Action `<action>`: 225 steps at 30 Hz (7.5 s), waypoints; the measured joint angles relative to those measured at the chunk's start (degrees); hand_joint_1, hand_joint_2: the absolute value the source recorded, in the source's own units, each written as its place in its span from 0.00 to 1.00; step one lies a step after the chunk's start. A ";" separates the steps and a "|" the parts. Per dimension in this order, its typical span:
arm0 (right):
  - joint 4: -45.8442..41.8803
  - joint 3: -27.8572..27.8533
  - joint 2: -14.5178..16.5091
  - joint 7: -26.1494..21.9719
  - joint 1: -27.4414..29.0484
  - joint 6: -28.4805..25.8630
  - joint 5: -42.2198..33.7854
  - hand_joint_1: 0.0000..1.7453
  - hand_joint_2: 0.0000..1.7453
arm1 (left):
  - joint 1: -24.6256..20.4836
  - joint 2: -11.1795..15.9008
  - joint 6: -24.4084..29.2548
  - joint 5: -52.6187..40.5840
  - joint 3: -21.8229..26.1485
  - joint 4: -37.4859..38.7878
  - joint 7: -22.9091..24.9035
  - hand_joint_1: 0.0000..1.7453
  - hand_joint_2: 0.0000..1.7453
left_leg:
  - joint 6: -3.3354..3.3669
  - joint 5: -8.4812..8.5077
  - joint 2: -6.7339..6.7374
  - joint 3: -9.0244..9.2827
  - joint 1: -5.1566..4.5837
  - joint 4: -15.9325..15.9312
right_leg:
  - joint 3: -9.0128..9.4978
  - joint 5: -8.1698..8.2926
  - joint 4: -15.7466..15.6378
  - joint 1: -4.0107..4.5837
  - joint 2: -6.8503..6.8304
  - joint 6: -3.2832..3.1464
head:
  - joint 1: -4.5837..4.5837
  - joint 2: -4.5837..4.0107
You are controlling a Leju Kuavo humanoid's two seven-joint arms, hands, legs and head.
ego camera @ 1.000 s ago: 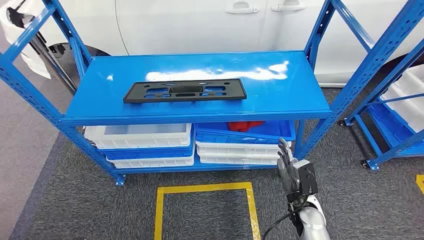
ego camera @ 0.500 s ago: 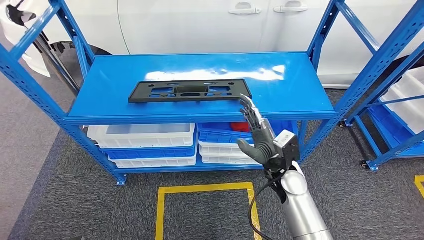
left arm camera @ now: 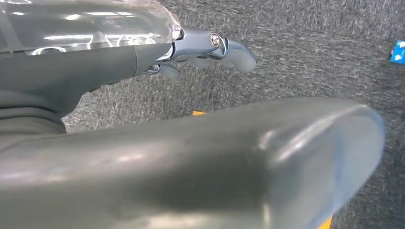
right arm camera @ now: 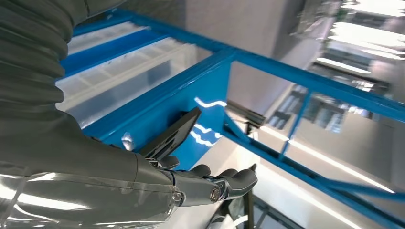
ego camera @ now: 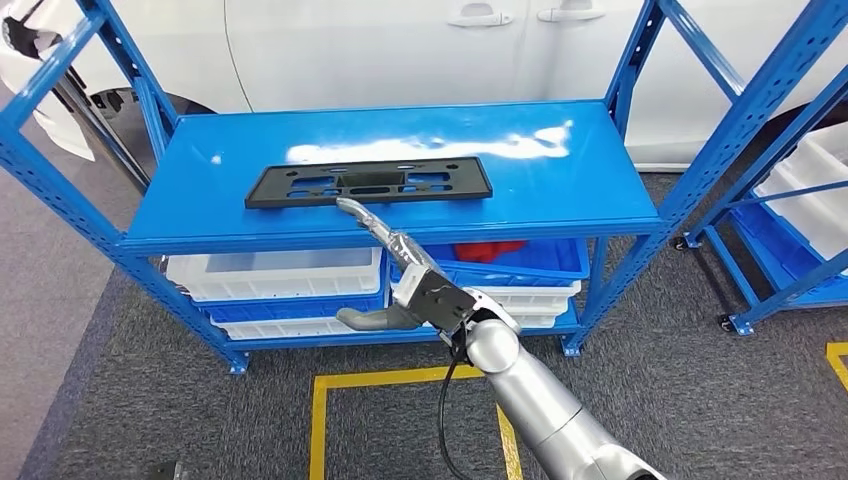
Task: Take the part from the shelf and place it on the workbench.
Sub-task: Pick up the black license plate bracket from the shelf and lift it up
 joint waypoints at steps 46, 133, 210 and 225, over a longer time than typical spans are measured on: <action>39.09 8.37 4.25 35.20 -17.54 -42.38 67.12 0.00 1.00 | -0.48 -0.94 0.98 -1.43 1.02 0.76 0.45 0.00 0.00 | 2.52 0.15 -0.16 -0.47 -0.86 -0.40 | -1.68 0.80 1.17 0.65 -0.32 -0.26 | -0.01 -0.01; 48.20 0.22 8.97 31.88 -17.66 -41.28 72.66 0.00 0.00 | 0.36 -0.37 0.49 -1.70 0.84 1.34 0.74 0.00 0.00 | 2.88 0.19 -0.06 -0.01 0.08 -1.37 | -8.04 -7.14 16.12 0.09 0.01 1.47 | -0.01 0.00; 49.02 9.68 6.68 32.34 -18.75 -28.99 77.91 0.98 1.00 | -0.80 -0.68 -0.16 0.46 0.57 1.36 -2.10 0.00 0.00 | -0.05 -5.84 -0.13 -5.40 -0.03 10.49 | -0.91 1.22 -0.78 0.12 -0.18 -1.13 | -0.01 -0.01; 46.96 4.39 6.56 25.80 -18.72 -37.18 70.30 1.00 1.00 | -0.84 -0.75 -2.84 0.84 0.13 1.36 -9.45 0.00 0.00 | 2.82 0.97 -0.11 -0.77 -0.05 -1.10 | -5.53 -5.53 10.41 0.28 -0.04 1.52 | 0.00 -0.01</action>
